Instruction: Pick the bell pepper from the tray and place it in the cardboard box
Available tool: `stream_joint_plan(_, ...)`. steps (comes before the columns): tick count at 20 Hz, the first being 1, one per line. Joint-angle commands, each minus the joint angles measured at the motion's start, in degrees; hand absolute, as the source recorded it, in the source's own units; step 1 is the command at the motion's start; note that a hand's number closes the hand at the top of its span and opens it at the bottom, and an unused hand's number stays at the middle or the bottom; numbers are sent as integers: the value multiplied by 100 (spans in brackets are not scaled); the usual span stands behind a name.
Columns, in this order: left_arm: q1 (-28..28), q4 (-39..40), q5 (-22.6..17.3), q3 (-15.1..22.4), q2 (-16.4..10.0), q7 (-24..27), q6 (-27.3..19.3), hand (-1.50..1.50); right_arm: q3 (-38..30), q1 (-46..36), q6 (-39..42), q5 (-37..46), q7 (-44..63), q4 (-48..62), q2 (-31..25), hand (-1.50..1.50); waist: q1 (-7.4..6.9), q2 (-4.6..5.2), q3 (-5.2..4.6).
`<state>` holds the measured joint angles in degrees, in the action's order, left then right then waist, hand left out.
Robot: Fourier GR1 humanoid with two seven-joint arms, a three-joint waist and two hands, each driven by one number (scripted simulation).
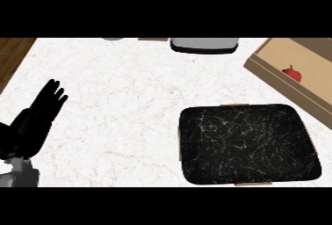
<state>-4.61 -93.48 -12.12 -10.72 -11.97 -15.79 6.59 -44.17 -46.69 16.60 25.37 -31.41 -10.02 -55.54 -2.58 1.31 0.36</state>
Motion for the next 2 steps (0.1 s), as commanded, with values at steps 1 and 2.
stream_joint_plan(1,52,49,14,-46,3,93,3,0,30,247,166,13,-320,-1,-71,-150,-45,14,6)
stream_joint_plan(2,-190,75,139,75,80,69,-121,0,57,52,244,29,-25,-13,-244,-150,-10,5,0)
